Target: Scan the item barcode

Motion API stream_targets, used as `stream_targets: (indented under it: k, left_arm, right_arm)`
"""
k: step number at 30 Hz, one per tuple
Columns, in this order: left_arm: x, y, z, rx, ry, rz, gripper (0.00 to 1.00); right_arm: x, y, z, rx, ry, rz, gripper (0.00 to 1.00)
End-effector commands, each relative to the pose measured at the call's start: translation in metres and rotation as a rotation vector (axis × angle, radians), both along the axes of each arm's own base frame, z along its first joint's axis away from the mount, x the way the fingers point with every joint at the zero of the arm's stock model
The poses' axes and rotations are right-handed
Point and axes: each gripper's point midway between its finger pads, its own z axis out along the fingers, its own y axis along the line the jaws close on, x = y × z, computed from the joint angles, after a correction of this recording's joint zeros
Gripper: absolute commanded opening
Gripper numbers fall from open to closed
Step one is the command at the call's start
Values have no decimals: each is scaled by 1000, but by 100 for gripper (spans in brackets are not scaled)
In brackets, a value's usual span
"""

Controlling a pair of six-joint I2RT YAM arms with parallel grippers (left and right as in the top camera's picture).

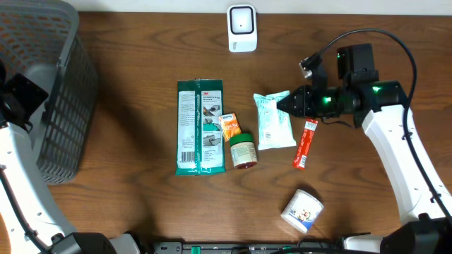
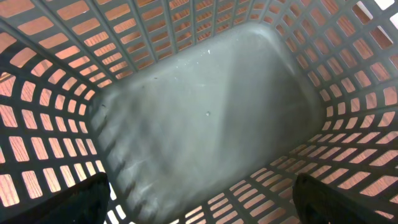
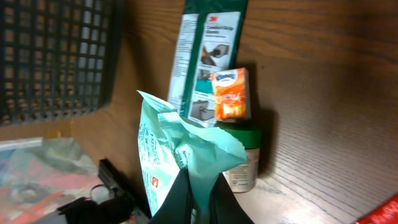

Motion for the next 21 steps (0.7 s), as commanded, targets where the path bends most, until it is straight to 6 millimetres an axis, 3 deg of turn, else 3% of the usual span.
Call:
stream_targets:
  k: [1, 4, 7, 13, 21]
  left_arm:
    - [1, 3, 3, 12, 4, -3, 93]
    - [1, 3, 3, 12, 4, -4, 93]
    - [1, 3, 2, 12, 4, -3, 93]
    - [1, 3, 3, 12, 4, -3, 93]
    - [1, 3, 3, 12, 4, -3, 94]
  right_arm:
    - [4, -3, 13, -10, -43, -18, 1]
    - [25, -20, 0, -174, -89, -136, 1]
    - [41, -24, 11, -284, -184, -180, 1]
    - [72, -18, 69, -428, -395, -169, 1]
    - [131, 3, 118, -643, -535, -118, 1]
